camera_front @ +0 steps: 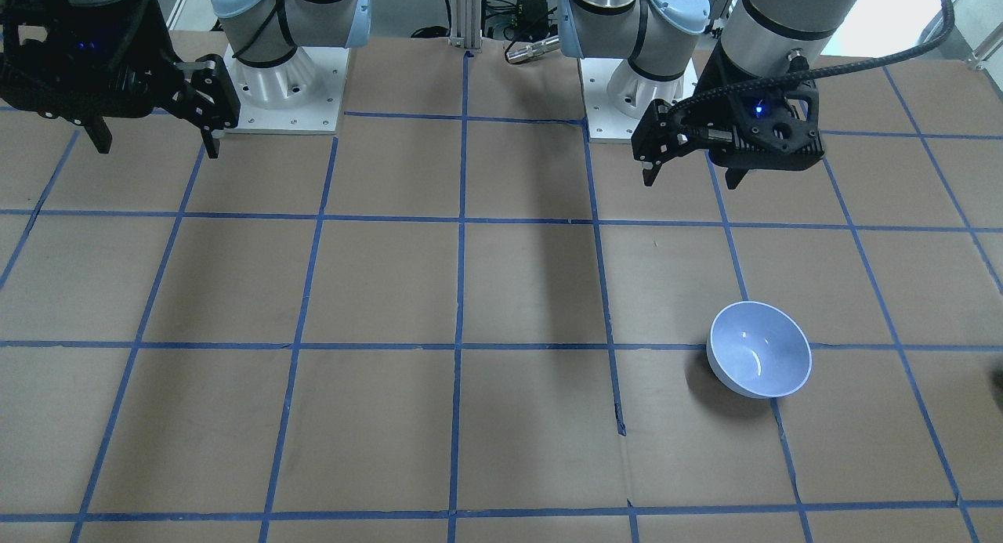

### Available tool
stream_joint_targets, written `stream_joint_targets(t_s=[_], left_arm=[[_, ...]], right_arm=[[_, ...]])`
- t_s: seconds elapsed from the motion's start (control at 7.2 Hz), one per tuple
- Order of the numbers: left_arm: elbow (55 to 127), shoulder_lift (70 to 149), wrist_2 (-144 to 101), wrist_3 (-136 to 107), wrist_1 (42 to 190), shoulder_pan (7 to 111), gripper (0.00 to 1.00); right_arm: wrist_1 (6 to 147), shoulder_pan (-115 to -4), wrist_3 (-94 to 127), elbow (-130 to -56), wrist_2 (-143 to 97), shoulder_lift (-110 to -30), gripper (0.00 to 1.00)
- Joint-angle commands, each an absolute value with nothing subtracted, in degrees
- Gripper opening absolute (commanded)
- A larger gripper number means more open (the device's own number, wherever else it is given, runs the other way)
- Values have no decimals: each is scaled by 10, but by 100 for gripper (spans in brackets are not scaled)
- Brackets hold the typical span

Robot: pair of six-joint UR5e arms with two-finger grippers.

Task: Stack green bowl on blue bowl
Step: 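Move the left gripper past the blue bowl toward the table edge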

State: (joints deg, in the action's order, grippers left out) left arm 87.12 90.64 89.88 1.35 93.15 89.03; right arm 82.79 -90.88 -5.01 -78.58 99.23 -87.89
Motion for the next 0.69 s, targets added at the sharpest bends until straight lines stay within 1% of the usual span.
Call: stream_joint_targets(t_s=[0.0, 0.42, 0.56], left_arm=[[871, 905, 897, 4, 932, 891, 100], [874, 897, 899, 57, 933, 884, 100], [874, 898, 901, 124, 932, 876, 100]], right_arm=[[828, -909, -50, -786, 992, -879, 100], [828, -909, -50, -786, 992, -879, 100], [828, -909, -50, -786, 992, -879, 100]])
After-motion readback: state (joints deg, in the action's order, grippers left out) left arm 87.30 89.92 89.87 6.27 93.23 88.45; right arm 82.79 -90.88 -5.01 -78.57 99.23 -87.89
